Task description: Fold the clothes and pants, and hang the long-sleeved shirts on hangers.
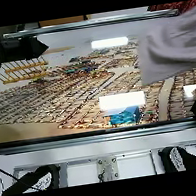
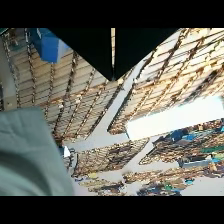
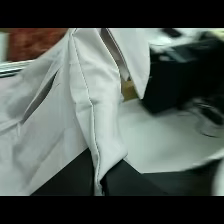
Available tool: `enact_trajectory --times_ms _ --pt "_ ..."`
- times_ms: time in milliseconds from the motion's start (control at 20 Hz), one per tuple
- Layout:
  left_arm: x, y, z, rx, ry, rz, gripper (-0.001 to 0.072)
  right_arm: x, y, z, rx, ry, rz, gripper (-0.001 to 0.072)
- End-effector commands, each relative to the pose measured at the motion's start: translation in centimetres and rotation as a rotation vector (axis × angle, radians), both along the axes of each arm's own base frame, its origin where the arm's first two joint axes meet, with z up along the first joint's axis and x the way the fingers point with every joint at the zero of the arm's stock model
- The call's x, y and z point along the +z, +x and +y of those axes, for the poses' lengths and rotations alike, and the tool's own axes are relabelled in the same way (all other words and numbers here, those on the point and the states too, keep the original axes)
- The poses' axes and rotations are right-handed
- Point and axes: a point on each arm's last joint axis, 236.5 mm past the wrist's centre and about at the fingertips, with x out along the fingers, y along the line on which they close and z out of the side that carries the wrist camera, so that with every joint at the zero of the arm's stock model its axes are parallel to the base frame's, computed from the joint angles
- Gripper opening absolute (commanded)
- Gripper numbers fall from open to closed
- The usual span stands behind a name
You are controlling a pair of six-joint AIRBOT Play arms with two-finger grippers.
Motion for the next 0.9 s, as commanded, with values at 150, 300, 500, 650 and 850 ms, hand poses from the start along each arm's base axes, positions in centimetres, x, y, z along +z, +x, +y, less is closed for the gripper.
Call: enact_trajectory --times_ms 150,300,500,650,850 --pt "-0.3 -0.4 -1.0 -0.030 0.007 0.001 0.0013 7.2 -5.8 -8.0 -0.278 -0.086 -0.096 0.0007" --pt "-0.6 -0.5 -0.9 -0.032 0.014 0.013 0.0013 10.3 -7.0 -9.0 -0.320 -0.132 -0.137 0.0007" --pt "-0.6 -0.5 -0.9 -0.031 0.014 0.011 0.0014 13.2 -9.3 -9.9 -0.383 -0.190 -0.193 0.0007" --pt "-0.4 -0.3 -0.8 -0.026 0.012 0.004 0.0013 13.7 -10.8 -10.1 -0.419 -0.175 -0.233 0.0008" --pt "-0.5 -0.4 -0.8 -0.027 0.012 0.005 0.0013 14.1 -11.3 -9.9 -0.429 -0.185 -0.237 0.0008"
